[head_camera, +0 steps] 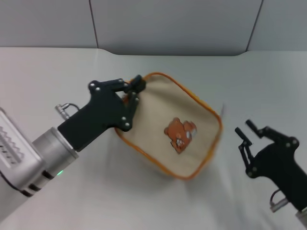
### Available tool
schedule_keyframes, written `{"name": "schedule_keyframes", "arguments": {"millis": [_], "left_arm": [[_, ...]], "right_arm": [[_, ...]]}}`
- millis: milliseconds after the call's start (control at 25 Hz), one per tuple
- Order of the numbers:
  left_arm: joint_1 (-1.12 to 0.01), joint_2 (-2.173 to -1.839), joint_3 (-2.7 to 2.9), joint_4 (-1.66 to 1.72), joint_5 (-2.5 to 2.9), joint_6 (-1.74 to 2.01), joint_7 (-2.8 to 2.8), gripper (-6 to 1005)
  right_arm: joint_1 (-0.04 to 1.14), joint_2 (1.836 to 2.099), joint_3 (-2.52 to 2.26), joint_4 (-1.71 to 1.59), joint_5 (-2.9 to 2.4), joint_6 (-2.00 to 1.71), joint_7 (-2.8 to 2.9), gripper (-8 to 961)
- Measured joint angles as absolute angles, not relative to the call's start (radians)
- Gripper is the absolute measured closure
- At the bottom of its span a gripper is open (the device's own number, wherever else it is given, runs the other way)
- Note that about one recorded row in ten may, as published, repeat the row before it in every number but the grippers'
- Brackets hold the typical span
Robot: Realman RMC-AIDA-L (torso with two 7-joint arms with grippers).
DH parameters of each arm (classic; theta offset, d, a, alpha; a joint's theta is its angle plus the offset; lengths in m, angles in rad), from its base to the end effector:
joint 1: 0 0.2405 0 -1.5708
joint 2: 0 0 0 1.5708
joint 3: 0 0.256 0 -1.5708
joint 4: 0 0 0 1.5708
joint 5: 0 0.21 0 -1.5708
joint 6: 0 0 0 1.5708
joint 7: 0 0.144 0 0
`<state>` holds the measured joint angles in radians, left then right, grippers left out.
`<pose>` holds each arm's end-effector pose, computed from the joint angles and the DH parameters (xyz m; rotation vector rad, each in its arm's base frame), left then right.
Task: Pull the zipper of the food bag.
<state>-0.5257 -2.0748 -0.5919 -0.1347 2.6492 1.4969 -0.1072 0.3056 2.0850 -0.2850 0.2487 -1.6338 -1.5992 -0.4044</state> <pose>-0.2370 0.3026 -0.0600 -2.1133 0.0764 -0.9890 0.2943 0.2199 -0.0673 -1.8867 -0.1145 0.6311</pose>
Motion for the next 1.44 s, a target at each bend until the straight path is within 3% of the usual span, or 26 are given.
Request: {"name": "schedule_keyframes", "arguments": {"millis": [200, 440, 600, 640, 800, 920, 960, 1000, 1120, 1440], "left_arm": [[-0.451, -2.076, -0.671, -0.191, 2.652, 1.481, -0.198, 913], [-0.417, -2.058, -0.684, -0.206, 2.675, 1.501, -0.294, 875], [-0.437, -2.009, -0.682, -0.183, 2.831, 1.54, -0.426, 754], [-0.451, -1.982, -0.645, -0.177, 2.874, 1.559, -0.475, 723], [-0.522, -1.922, -0.402, -0.1, 2.888, 1.66, -0.583, 531], [-0.551, -1.941, -0.313, 0.007, 2.888, 1.749, -0.623, 327], [-0.557, -1.961, -0.306, 0.065, 2.886, 1.784, -0.631, 249], [-0.561, -1.993, -0.306, 0.141, 2.883, 1.834, -0.637, 243], [-0.563, -2.014, -0.306, 0.192, 2.88, 1.86, -0.638, 227], [-0.567, -2.022, -0.305, 0.207, 2.872, 1.867, -0.634, 188]], "right_arm": [[0.336, 2.085, -0.289, 0.119, -1.638, -1.607, -0.028, 669], [0.378, 2.082, -0.358, -0.143, -1.717, -1.642, 0.507, 531], [0.406, 2.072, -0.458, -0.319, -1.819, -1.686, 0.808, 439], [0.414, 2.065, -0.493, -0.361, -1.851, -1.704, 0.861, 400], [0.44, 2.046, -0.575, -0.43, -1.946, -1.78, 0.95, 246], [0.463, 2.036, -0.598, -0.445, -1.999, -1.839, 0.98, 170], [0.468, 2.034, -0.599, -0.446, -2.005, -1.846, 0.984, 145], [0.472, 2.035, -0.599, -0.447, -2.006, -1.845, 0.986, 120], [0.474, 2.04, -0.6, -0.448, -2.007, -1.842, 0.986, 120], [0.484, 2.048, -0.602, -0.449, -2.012, -1.841, 0.988, 120]]}}
